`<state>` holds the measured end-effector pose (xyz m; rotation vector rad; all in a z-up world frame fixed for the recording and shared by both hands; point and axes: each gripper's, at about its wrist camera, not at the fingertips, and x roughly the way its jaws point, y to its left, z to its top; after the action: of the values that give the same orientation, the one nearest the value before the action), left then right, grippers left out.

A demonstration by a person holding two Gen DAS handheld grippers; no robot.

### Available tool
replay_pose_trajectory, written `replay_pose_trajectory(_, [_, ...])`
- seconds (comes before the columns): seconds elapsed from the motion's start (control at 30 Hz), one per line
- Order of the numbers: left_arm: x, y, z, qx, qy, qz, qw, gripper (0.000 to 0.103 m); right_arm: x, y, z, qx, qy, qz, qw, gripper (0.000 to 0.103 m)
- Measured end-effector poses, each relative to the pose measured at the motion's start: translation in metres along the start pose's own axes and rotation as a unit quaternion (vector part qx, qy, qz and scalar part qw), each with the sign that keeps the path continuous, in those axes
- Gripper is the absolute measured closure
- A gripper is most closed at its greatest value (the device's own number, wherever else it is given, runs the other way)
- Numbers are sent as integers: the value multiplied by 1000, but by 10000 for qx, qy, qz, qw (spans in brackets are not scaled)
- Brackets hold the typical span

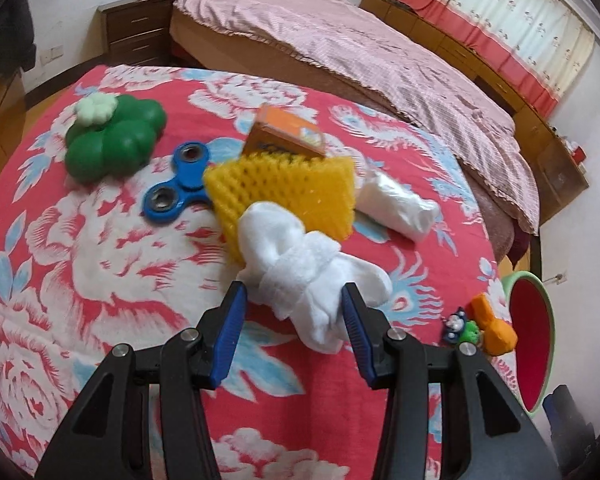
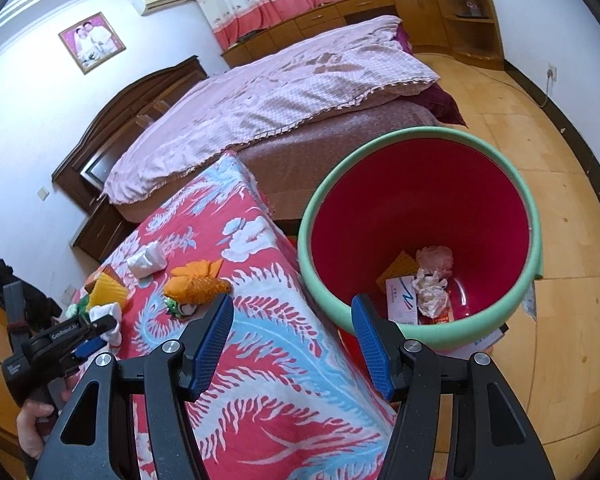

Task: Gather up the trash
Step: 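Grasp the white sock with the left tool while the right tool grasps the orange plush fish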

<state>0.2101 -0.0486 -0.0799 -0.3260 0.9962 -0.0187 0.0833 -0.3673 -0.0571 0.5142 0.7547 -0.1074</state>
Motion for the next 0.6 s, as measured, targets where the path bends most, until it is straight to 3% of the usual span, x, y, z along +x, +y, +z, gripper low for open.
replay_pose_trajectory(0.17, [4, 4, 3, -106, -16, -84, 9999, 54, 8, 7, 3, -60, 72, 50, 9999, 40])
replay_pose_trajectory(0.33, [7, -4, 0, 204, -131, -73, 9997, 54, 15, 16, 3, -192, 153, 49, 9997, 40])
replay_pose_trajectory(0.47, [7, -5, -2, 312, -151, -270, 9990, 73, 21, 24, 4, -314, 215, 80, 9992, 40])
replay_pose_trajectory(0.6, [1, -3, -5, 386, -180, -470, 9980, 82, 31, 34, 6, -418, 331, 157, 9985, 40])
